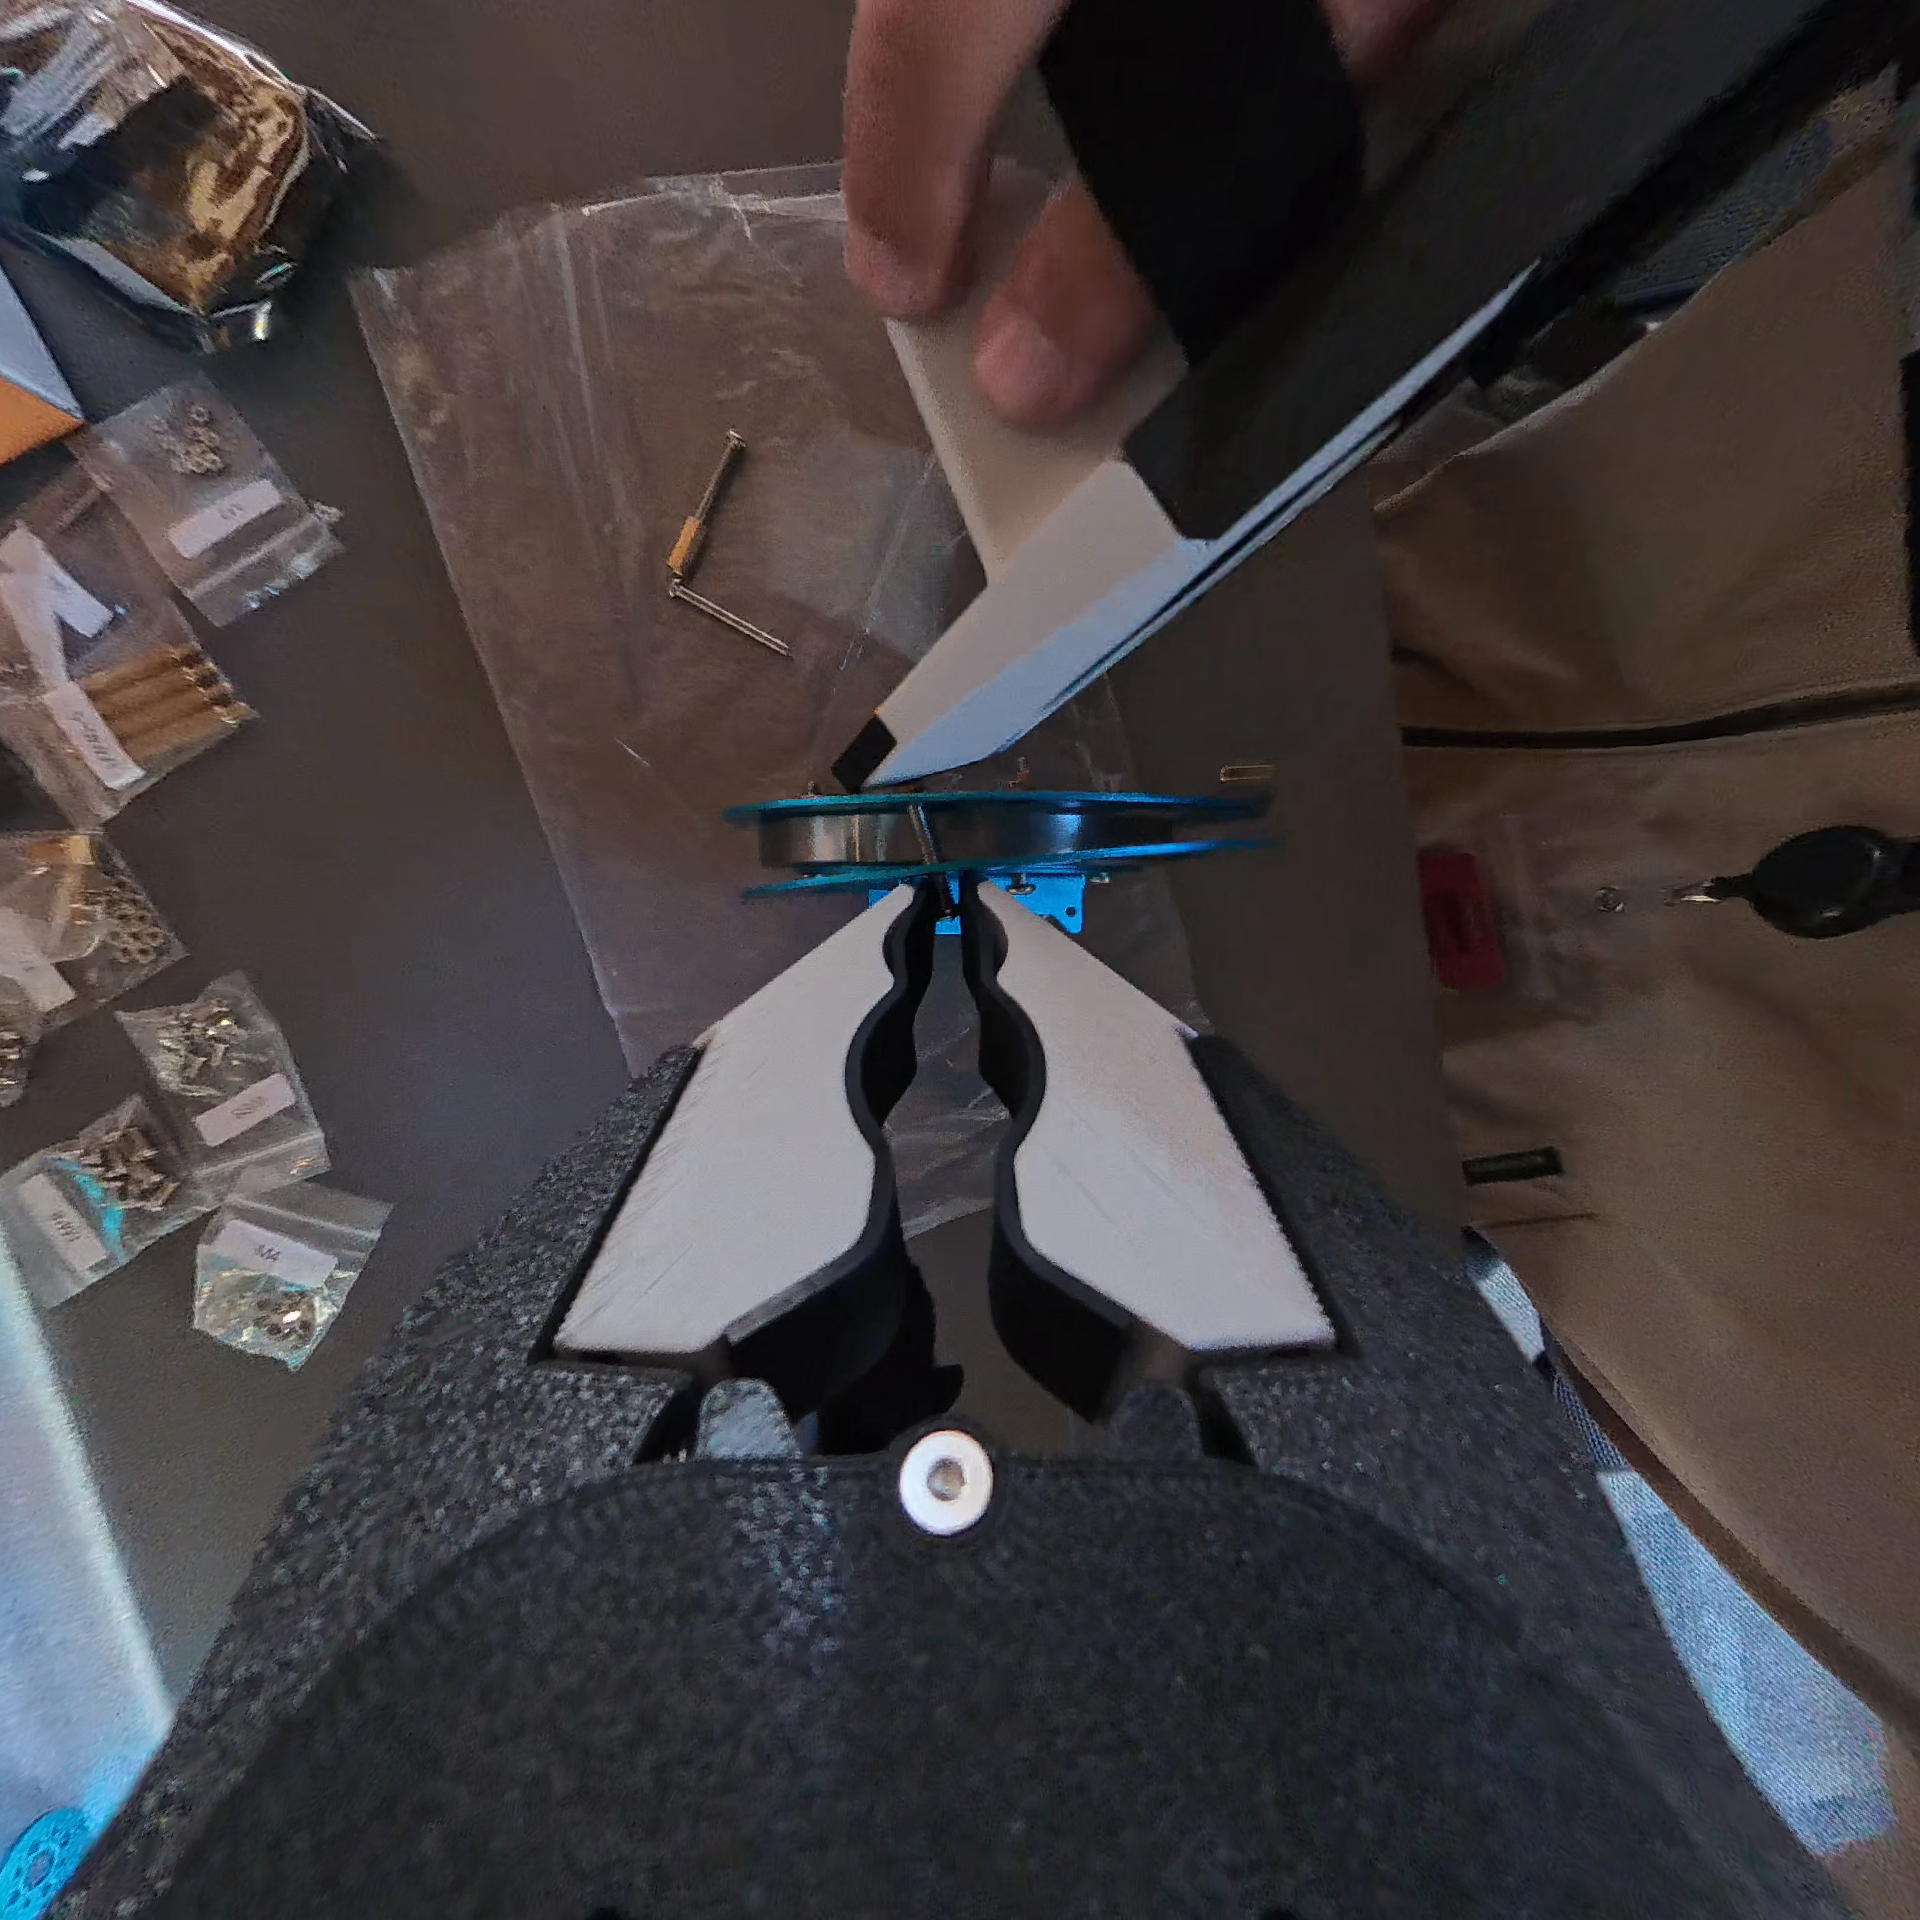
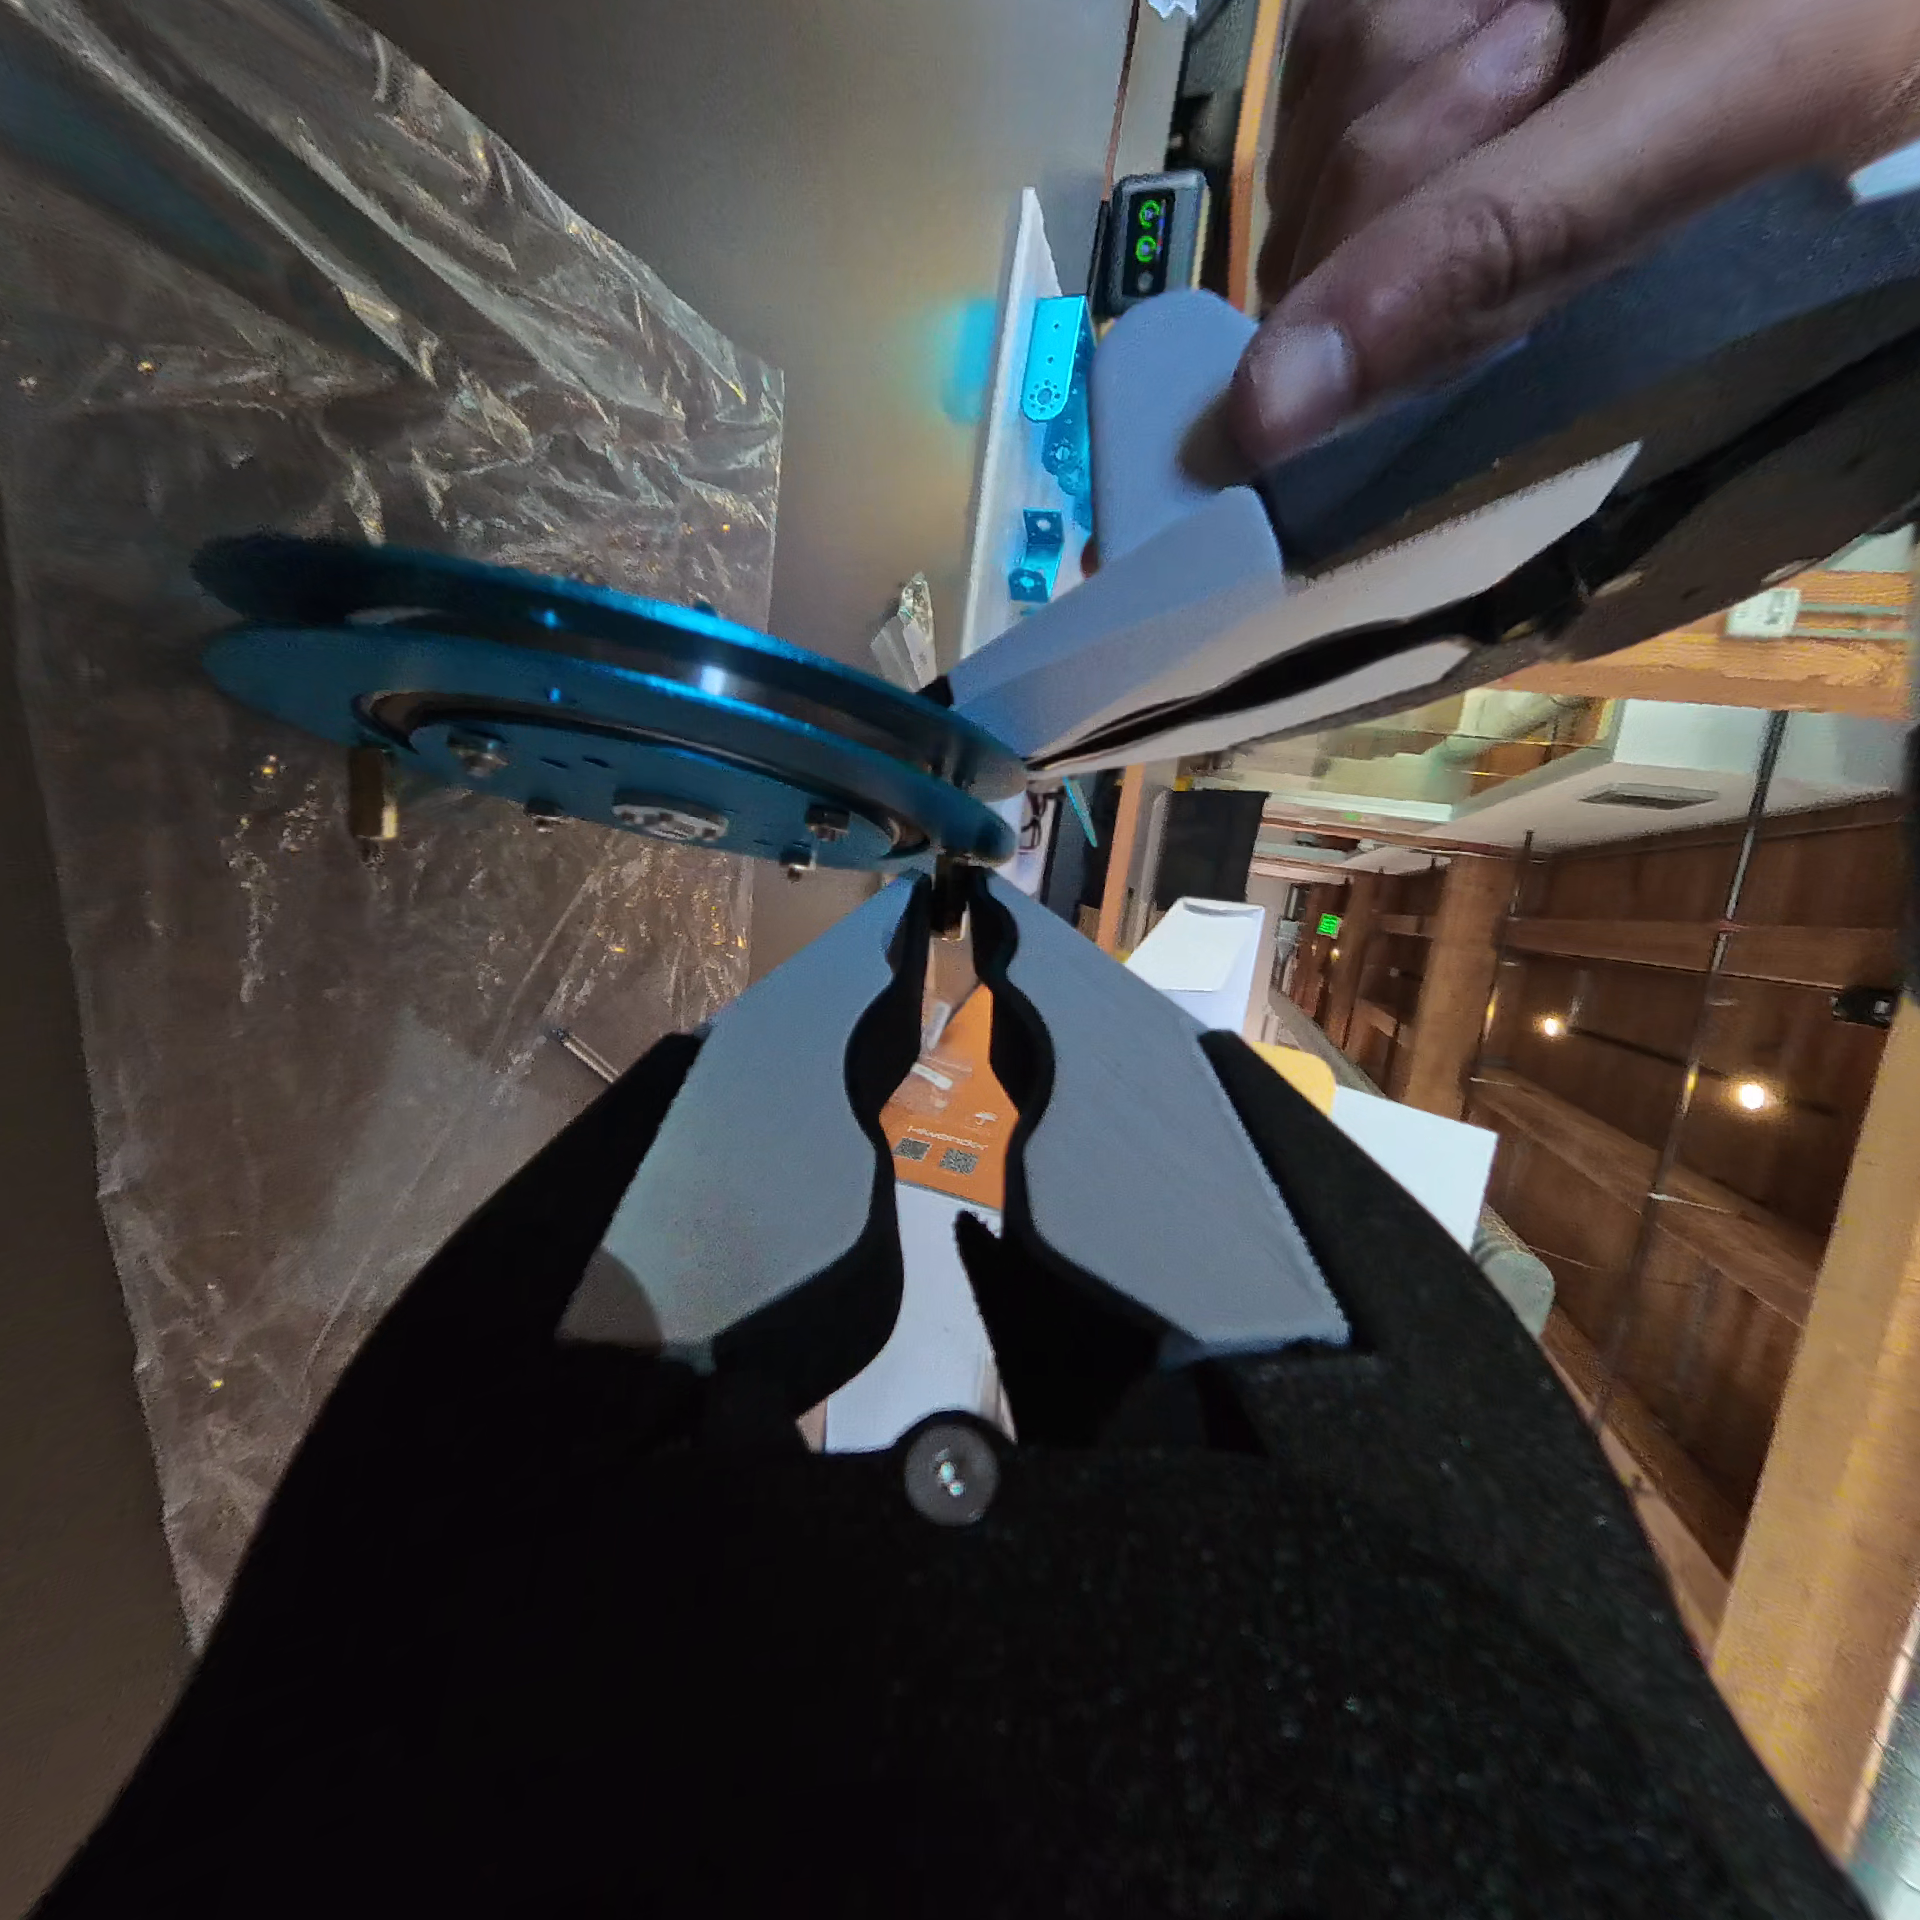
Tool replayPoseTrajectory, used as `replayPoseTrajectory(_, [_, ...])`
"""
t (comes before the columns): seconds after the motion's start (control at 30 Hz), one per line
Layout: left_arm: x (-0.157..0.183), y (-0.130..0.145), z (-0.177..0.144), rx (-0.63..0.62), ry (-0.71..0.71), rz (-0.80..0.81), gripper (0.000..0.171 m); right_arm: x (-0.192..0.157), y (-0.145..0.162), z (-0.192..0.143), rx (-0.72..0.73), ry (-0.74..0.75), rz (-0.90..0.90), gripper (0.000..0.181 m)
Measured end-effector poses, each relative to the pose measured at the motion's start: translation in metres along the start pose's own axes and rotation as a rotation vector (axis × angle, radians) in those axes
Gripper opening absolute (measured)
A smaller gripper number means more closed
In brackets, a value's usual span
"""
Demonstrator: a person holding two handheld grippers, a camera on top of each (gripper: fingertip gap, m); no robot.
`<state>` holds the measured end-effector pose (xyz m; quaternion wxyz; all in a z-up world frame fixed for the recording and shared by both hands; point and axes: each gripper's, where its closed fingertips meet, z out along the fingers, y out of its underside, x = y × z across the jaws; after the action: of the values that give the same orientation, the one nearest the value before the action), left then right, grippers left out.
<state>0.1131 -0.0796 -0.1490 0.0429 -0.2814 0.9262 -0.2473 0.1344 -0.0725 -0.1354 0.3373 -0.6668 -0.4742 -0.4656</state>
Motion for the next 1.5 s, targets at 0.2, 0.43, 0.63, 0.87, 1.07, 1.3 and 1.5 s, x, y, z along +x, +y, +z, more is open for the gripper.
replayPoseTrajectory(0.2, [-0.004,-0.004,0.002,0.028,-0.143,0.092,0.003,-0.003,0.003,0.0,0.03,-0.153,0.21,0.004])
replayPoseTrajectory(0.43, [-0.006,-0.018,-0.001,-0.042,-0.837,0.548,0.002,-0.019,-0.003,-0.021,0.13,-1.011,0.983,0.004])
replayPoseTrajectory(0.63, [-0.008,-0.022,-0.002,-0.114,-1.244,0.792,0.001,-0.022,-0.014,-0.045,0.001,-1.813,1.491,0.003])
replayPoseTrajectory(0.87, [-0.008,-0.013,-0.003,-0.064,-1.037,0.628,0.002,-0.016,-0.016,-0.038,0.161,-1.771,1.575,0.005])
replayPoseTrajectory(1.07, [0.003,0.0,-0.002,0.034,-0.466,0.193,0.002,-0.002,-0.008,-0.022,0.209,-0.815,1.035,0.025])
replayPoseTrajectory(1.3, [0.007,0.005,-0.003,0.065,-0.019,-0.108,0.003,-0.013,-0.004,-0.01,-0.066,-0.119,0.384,0.024])
replayPoseTrajectory(1.5, [0.004,0.002,-0.001,0.047,-0.013,-0.094,0.002,-0.002,-0.005,-0.01,-0.088,0.036,0.194,0.004])
